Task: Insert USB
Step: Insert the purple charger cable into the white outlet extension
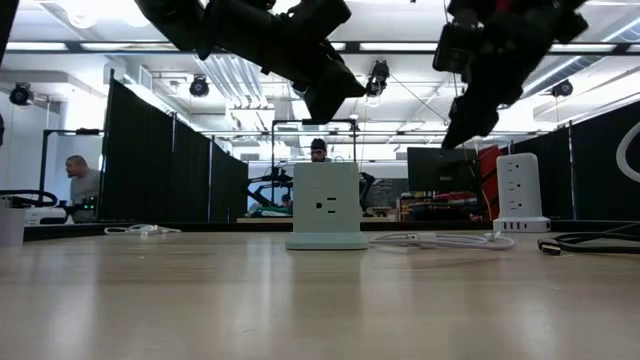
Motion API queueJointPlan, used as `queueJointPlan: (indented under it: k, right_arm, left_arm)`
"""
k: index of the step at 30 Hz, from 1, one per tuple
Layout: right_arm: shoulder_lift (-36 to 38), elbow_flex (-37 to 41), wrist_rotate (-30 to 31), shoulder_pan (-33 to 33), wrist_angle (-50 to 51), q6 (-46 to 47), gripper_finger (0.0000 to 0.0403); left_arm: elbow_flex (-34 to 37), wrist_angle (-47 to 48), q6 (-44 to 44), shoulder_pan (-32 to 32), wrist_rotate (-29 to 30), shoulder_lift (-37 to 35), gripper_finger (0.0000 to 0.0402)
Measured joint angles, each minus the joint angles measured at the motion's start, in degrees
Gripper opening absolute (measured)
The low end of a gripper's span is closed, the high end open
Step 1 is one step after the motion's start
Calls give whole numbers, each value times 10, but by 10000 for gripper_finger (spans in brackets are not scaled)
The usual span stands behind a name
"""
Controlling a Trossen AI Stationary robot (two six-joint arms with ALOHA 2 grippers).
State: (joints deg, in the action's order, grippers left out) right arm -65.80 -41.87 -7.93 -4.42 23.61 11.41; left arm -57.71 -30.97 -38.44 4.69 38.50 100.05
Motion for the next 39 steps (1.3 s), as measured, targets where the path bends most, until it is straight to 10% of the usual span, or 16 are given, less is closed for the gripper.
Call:
queueJointPlan:
  k: [10, 39]
  right_arm:
    - [-2, 110, 9, 48, -186, -97, 181]
    - [-251, 73, 21, 75, -293, -136, 134]
  left_arm:
    - [0, 2, 16, -3, 0, 0, 0]
    - [1, 46, 80, -2, -31, 0, 0]
